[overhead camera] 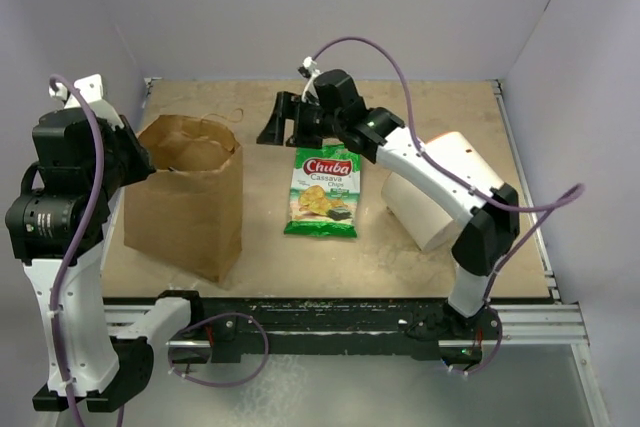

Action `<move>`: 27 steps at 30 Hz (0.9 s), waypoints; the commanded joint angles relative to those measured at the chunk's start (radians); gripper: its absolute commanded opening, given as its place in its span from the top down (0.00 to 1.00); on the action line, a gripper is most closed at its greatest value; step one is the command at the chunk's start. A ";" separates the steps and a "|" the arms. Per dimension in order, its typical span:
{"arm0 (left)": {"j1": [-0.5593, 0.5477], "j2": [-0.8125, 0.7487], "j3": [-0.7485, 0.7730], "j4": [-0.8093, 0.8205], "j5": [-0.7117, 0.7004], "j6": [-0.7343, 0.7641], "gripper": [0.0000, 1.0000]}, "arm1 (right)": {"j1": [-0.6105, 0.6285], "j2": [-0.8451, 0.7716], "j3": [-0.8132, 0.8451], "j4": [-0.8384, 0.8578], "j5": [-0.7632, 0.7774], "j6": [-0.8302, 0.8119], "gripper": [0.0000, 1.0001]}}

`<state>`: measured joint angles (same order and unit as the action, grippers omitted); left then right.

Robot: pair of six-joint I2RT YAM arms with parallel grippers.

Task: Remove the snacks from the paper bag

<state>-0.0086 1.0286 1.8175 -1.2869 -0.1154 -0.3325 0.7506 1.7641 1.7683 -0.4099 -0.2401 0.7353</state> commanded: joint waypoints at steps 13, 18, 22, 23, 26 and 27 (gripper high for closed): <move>-0.001 -0.119 -0.112 0.024 0.007 0.048 1.00 | 0.014 0.489 0.481 0.397 -0.076 0.326 0.00; -0.001 -0.134 -0.121 0.010 0.004 0.029 1.00 | 0.023 0.545 0.519 0.494 -0.168 0.387 0.15; -0.001 -0.132 -0.113 0.002 0.000 0.011 1.00 | 0.048 0.522 0.505 0.548 -0.221 0.382 0.16; -0.001 -0.130 -0.109 0.000 -0.002 0.006 1.00 | 0.051 0.509 0.479 0.569 -0.230 0.389 0.16; -0.001 -0.124 -0.099 -0.006 -0.001 -0.009 1.00 | 0.055 0.480 0.423 0.623 -0.267 0.425 0.18; -0.001 -0.122 -0.099 -0.008 0.001 -0.012 1.00 | 0.055 0.478 0.418 0.634 -0.282 0.430 0.21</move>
<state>-0.0086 0.9009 1.6993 -1.3117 -0.1089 -0.3206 0.7959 2.3283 2.2070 0.0921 -0.4377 1.1217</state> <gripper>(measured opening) 0.010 0.827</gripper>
